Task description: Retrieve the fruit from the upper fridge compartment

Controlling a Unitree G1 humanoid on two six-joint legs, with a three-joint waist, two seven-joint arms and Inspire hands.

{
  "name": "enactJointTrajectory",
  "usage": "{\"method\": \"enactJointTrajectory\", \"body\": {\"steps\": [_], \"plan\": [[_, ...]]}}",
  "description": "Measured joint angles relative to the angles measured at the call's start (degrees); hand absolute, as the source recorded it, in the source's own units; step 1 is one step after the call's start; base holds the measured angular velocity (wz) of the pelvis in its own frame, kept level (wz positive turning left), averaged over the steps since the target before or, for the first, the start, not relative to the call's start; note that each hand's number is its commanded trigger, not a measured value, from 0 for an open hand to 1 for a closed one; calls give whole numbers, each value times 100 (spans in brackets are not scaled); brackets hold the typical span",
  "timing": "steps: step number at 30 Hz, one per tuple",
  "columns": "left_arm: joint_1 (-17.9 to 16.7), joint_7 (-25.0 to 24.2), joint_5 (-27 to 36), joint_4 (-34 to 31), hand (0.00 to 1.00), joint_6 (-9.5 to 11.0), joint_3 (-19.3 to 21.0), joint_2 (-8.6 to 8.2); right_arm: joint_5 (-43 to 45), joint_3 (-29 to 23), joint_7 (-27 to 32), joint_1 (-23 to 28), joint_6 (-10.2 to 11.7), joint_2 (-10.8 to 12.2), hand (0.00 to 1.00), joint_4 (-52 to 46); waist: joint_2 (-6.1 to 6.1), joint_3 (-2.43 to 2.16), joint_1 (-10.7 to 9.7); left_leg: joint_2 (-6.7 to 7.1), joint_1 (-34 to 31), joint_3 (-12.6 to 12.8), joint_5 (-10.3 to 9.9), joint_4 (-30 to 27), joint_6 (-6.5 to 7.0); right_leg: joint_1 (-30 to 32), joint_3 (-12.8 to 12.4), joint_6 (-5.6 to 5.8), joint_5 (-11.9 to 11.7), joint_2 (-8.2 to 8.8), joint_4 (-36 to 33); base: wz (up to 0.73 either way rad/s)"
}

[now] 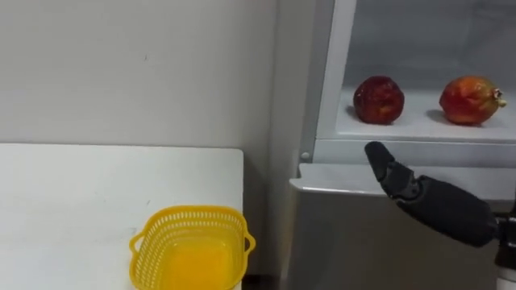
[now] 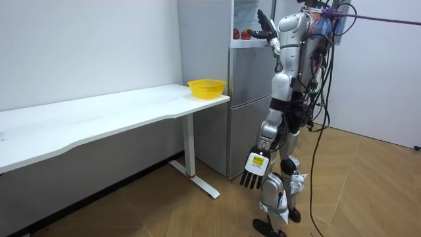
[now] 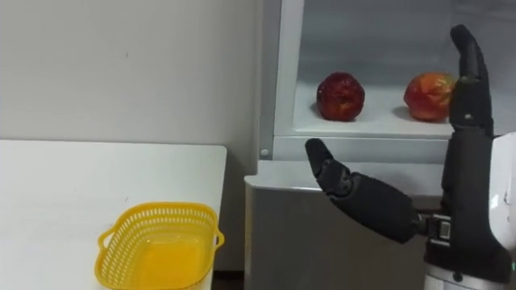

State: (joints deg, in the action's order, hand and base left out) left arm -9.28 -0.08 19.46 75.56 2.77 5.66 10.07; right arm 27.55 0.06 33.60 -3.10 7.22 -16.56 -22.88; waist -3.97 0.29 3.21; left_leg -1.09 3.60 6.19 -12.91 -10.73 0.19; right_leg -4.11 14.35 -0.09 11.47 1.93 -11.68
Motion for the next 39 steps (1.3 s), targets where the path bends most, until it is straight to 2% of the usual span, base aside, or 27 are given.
{"method": "enactJointTrajectory", "body": {"steps": [5, 7, 10, 15, 19, 24, 28, 31, 39], "plan": [[8, -6, -139, -29, 0, -26, 104, 19, 42, -102, 1, -753, -74, -334, 0, 232, -109, -35, 113, 5, 30, -38, 10, -27, 1, -12, 31, -1, 0, 7, 15, 0], [62, 4, -162, -28, 0, -67, 99, 71, 24, -143, 12, -943, -118, -385, 0, 511, -158, -10, 167, 12, 58, -84, 10, -48, 1, -83, 92, 0, -1, 11, 72, 9], [99, 58, -261, -34, 0, -131, 110, 89, 46, -143, 9, -980, -181, -387, 0, 781, -202, -34, 200, 27, 54, -166, 10, -57, 1, -118, 164, 0, -1, 19, 106, 14], [97, 78, -539, -107, 0, -249, 202, 87, 142, -144, -19, -1171, -250, -408, 0, 1291, -200, -30, 199, 47, 8, -217, 16, -101, 11, -165, 256, 0, -1, 45, 106, 9], [73, 86, -679, -208, 0, -319, 206, 87, 86, -147, -93, -1310, -385, -608, 0, 1805, -206, -30, 209, 84, 6, -330, 45, -107, 30, -183, 321, 0, -2, 78, 86, 10], [71, 109, -1031, -245, 0, -414, 241, 93, 102, -196, -139, -1610, -601, -661, 0, 2106, -207, -31, 198, 92, -50, -382, 47, -72, 35, -162, 350, 1, -2, 84, 72, 3], [68, 117, -1157, -245, 0, -496, 254, 101, 123, -197, -161, -1738, -619, -844, 0, 2107, -236, -40, 217, 91, -67, -384, 48, -104, 33, -147, 351, 1, -2, 79, 70, 0], [3, 122, -1163, -243, 0, -501, 255, 123, 156, -199, -200, -1741, -646, -848, 0, 2107, -262, -49, 226, 92, -32, -380, 49, -117, 34, -154, 361, 1, -2, 83, 72, 0], [-88, 239, -1172, -257, 0, -521, 181, 178, 77, -200, -256, -1771, -685, -848, 0, 2345, -248, -9, 192, 83, -44, -391, 47, -165, 34, -205, 419, 5, -4, 94, 85, 1]]}}
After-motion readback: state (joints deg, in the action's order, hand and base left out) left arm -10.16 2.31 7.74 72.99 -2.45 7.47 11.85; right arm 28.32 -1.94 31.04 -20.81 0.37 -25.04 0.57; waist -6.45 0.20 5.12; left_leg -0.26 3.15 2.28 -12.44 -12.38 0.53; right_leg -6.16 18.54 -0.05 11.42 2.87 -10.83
